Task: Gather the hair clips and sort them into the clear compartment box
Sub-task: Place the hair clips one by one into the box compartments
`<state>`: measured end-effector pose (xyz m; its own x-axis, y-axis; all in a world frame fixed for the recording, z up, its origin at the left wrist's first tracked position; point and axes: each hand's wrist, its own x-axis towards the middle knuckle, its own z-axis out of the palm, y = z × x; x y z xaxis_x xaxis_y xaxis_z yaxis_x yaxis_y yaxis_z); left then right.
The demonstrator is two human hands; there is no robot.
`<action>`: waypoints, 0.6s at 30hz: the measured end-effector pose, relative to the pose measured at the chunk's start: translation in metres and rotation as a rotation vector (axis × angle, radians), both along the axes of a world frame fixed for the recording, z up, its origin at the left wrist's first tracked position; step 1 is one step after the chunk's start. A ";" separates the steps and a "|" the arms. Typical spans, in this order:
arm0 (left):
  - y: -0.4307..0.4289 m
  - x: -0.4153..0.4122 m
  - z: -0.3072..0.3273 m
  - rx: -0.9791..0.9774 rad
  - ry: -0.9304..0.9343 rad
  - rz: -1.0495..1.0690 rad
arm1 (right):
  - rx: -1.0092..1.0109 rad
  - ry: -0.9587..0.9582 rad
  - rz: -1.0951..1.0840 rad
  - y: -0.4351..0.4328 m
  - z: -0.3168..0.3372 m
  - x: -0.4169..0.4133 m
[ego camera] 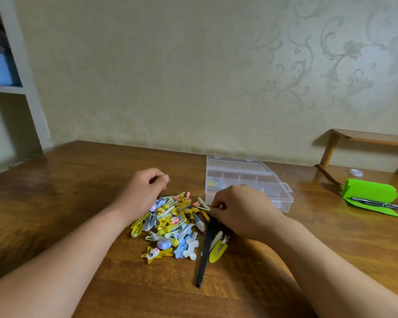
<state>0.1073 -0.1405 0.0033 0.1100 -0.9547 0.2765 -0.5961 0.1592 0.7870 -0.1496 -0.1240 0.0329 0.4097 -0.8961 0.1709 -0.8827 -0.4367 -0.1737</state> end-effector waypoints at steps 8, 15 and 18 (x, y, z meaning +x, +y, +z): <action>-0.003 0.000 -0.002 0.011 0.002 -0.008 | -0.023 0.111 0.013 0.004 0.004 0.001; -0.005 0.002 -0.003 0.015 0.003 -0.022 | -0.022 -0.040 -0.062 0.001 0.014 -0.008; -0.007 0.002 -0.004 0.017 0.014 -0.027 | -0.063 -0.311 -0.136 -0.018 0.030 -0.020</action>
<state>0.1090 -0.1477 -0.0009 0.0879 -0.9619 0.2589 -0.5804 0.1618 0.7981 -0.1696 -0.1421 0.0628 0.2072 -0.9225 0.3257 -0.8424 -0.3375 -0.4201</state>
